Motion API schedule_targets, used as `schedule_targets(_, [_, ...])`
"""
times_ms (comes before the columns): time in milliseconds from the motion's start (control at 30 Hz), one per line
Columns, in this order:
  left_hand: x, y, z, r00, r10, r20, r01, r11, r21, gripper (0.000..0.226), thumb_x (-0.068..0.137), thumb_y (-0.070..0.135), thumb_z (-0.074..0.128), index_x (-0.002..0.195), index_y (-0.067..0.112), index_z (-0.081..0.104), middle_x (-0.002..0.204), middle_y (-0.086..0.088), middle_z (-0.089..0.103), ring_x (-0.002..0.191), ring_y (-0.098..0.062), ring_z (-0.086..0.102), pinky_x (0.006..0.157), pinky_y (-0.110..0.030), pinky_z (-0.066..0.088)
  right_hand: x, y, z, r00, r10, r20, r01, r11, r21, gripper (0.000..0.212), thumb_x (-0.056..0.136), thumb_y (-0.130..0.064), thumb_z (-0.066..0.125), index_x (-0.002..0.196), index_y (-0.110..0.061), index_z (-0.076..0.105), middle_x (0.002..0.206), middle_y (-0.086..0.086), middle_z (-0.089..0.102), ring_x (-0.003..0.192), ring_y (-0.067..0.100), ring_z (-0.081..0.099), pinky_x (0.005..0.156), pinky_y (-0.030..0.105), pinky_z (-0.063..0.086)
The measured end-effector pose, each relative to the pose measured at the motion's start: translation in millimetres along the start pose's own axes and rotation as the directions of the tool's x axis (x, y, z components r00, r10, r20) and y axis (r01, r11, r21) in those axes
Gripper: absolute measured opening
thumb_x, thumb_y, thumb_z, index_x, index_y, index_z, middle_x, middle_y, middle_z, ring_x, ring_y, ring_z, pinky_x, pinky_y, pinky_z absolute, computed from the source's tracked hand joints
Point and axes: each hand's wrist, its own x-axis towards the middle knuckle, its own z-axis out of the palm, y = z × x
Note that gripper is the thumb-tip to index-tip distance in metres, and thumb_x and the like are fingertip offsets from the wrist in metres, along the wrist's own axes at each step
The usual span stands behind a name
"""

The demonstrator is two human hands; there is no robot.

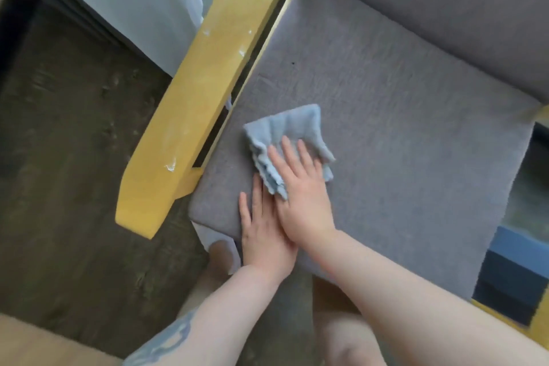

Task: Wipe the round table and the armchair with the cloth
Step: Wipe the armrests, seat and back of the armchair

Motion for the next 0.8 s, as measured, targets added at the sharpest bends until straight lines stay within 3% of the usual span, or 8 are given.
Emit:
schedule_targets(100, [-2.9, 24.0, -1.1, 0.989, -0.146, -0.018, 0.145, 0.988, -0.044, 0.07, 0.086, 0.038, 0.037, 0.145, 0.001, 0.031, 0.151, -0.018, 0.033, 0.142, -0.029, 0.02, 0.115, -0.048, 0.005, 31.4, 51.9, -35.9, 0.896, -0.409, 0.172, 0.434, 0.887, -0.154, 0.067, 0.08, -0.026, 0.03, 0.147, -0.026, 0.034, 0.155, -0.001, 0.028, 0.144, 0.022, 0.021, 0.116, 0.04, 0.011])
schedule_targets(200, [-4.0, 41.4, -3.0, 0.97, -0.244, -0.011, 0.242, 0.968, -0.067, 0.071, 0.091, 0.041, 0.027, 0.151, 0.003, 0.018, 0.158, -0.012, 0.014, 0.146, -0.026, 0.011, 0.115, -0.048, 0.007, 48.9, 69.7, -49.4, 0.974, 0.165, -0.158, -0.185, 0.976, -0.119, 0.07, 0.083, -0.014, 0.042, 0.15, -0.024, 0.026, 0.158, 0.0, 0.02, 0.146, 0.023, 0.015, 0.116, 0.048, 0.015])
schedule_targets(267, [1.9, 47.7, -10.7, 0.975, -0.224, 0.001, 0.224, 0.975, 0.003, 0.07, 0.087, 0.043, 0.03, 0.145, 0.006, 0.037, 0.154, -0.006, 0.022, 0.143, -0.031, 0.014, 0.116, -0.049, 0.009, 47.1, 17.6, -29.4, 0.951, 0.283, -0.123, -0.292, 0.955, -0.056, 0.071, 0.086, -0.013, 0.046, 0.151, -0.025, 0.021, 0.16, -0.001, 0.012, 0.147, 0.023, 0.005, 0.116, 0.048, 0.009])
schedule_targets(333, [18.3, 47.6, -28.6, 0.968, -0.252, -0.006, 0.251, 0.963, 0.096, 0.06, 0.08, 0.047, 0.039, 0.124, 0.012, 0.06, 0.133, 0.003, 0.047, 0.125, -0.028, 0.032, 0.113, -0.042, 0.012, 41.1, -24.5, -3.6, 0.959, -0.233, 0.164, 0.246, 0.967, -0.064, 0.067, 0.085, -0.017, 0.05, 0.148, -0.029, 0.029, 0.159, -0.003, 0.017, 0.147, 0.022, 0.007, 0.115, 0.051, 0.012])
schedule_targets(433, [21.2, 38.8, -23.9, 0.997, -0.035, 0.066, 0.033, 0.999, 0.037, 0.05, 0.087, 0.03, 0.03, 0.118, 0.006, 0.061, 0.113, -0.015, 0.065, 0.114, -0.03, 0.05, 0.109, -0.04, 0.02, 68.4, 6.3, -17.1, 0.631, -0.691, 0.352, 0.749, 0.661, -0.044, 0.06, 0.083, -0.013, 0.054, 0.141, -0.025, 0.044, 0.153, 0.001, 0.034, 0.143, 0.022, 0.024, 0.116, 0.046, 0.012])
schedule_targets(567, [16.7, 10.9, -10.3, 0.994, 0.107, 0.012, -0.107, 0.993, -0.041, 0.06, 0.093, 0.037, 0.032, 0.148, 0.012, 0.032, 0.155, -0.002, 0.03, 0.143, -0.018, 0.019, 0.116, -0.04, 0.01, 107.6, 59.0, -47.7, 0.966, -0.242, -0.09, 0.223, 0.959, -0.177, 0.07, 0.076, -0.004, 0.053, 0.143, -0.02, 0.042, 0.153, 0.005, 0.032, 0.144, 0.027, 0.023, 0.114, 0.045, 0.014])
schedule_targets(667, [16.7, 27.4, -21.5, 1.0, 0.012, 0.025, -0.01, 0.996, -0.083, 0.054, 0.095, 0.03, 0.025, 0.144, 0.011, 0.037, 0.146, -0.008, 0.042, 0.138, -0.024, 0.029, 0.116, -0.04, 0.012, 69.2, -11.7, -25.8, 0.995, -0.088, -0.041, 0.083, 0.99, -0.114, 0.07, 0.082, -0.008, 0.048, 0.149, -0.021, 0.031, 0.158, 0.005, 0.018, 0.146, 0.028, 0.009, 0.117, 0.049, 0.003])
schedule_targets(800, [19.9, 55.0, 8.5, 0.963, -0.127, 0.238, 0.125, 0.992, 0.025, 0.074, 0.086, 0.045, 0.01, 0.152, 0.012, 0.017, 0.158, -0.013, 0.018, 0.144, -0.037, 0.015, 0.113, -0.058, 0.012, 1.5, -19.4, -7.7, 0.651, -0.631, 0.422, 0.724, 0.684, -0.092, 0.068, 0.085, -0.021, 0.057, 0.148, -0.016, 0.033, 0.156, 0.007, 0.024, 0.145, 0.027, 0.016, 0.117, 0.04, 0.001])
